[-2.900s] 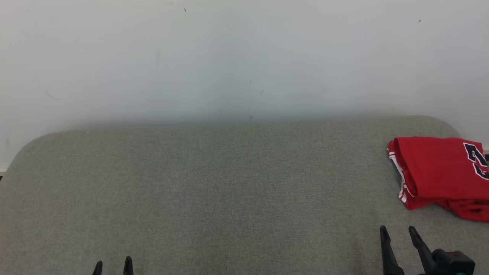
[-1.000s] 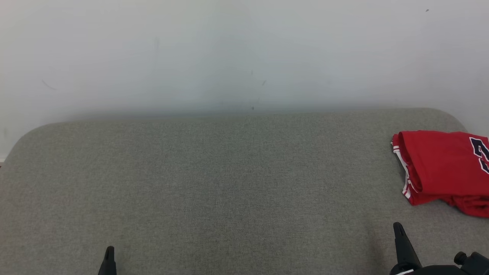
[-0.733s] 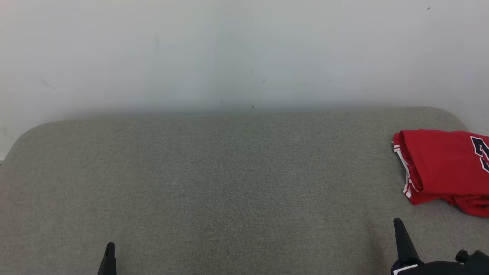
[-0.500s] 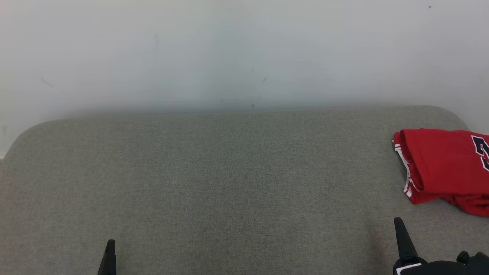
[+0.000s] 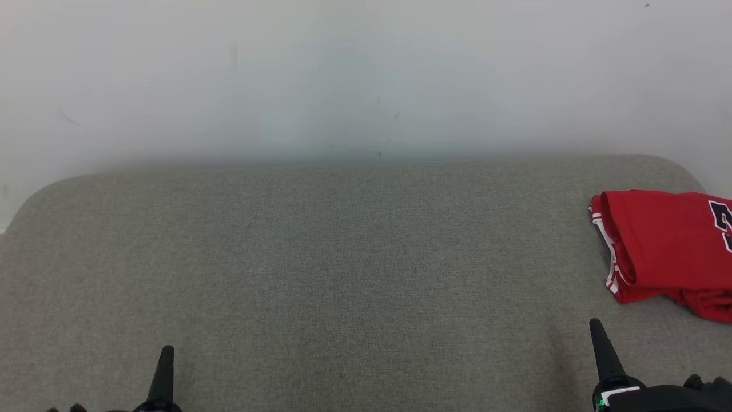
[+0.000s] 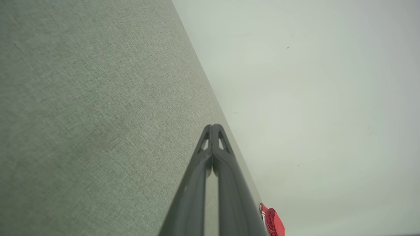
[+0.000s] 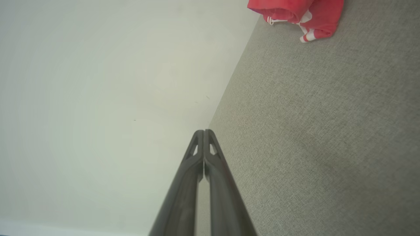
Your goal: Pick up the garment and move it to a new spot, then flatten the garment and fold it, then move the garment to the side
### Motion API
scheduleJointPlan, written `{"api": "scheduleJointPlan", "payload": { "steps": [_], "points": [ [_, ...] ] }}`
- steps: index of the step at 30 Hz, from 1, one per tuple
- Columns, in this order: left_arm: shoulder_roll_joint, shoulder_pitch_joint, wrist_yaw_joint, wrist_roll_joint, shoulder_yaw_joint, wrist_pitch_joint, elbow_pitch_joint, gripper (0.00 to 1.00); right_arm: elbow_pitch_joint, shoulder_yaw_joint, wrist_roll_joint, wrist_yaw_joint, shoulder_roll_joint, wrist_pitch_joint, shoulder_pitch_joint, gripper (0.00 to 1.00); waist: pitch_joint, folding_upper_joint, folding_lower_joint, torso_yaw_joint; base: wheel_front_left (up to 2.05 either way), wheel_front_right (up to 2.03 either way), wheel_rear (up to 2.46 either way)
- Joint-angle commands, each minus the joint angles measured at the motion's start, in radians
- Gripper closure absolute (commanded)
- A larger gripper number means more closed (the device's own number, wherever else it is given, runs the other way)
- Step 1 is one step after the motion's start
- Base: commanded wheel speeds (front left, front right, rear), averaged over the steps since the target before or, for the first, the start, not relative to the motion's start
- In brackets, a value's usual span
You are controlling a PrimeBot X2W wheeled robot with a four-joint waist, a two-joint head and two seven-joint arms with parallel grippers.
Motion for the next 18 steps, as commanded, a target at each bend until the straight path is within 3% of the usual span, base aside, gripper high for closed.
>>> {"api": "scheduleJointPlan", "payload": {
  "steps": [1,18],
  "points": [
    [-0.002,-0.024,-0.002,-0.020,0.004,0.004,-0.012,1.00,-0.011,0.001,0.023,-0.001,-0.001,0.001,-0.016,1.00,0.001,0.0000,0.0001,0.000,0.00,0.00,0.00],
    [-0.006,-0.051,-0.002,-0.167,0.014,0.050,-0.013,1.00,-0.009,0.003,0.184,-0.002,-0.001,0.016,-0.031,1.00,0.014,0.0000,0.0000,0.002,0.00,0.00,0.00]
  ]
}}
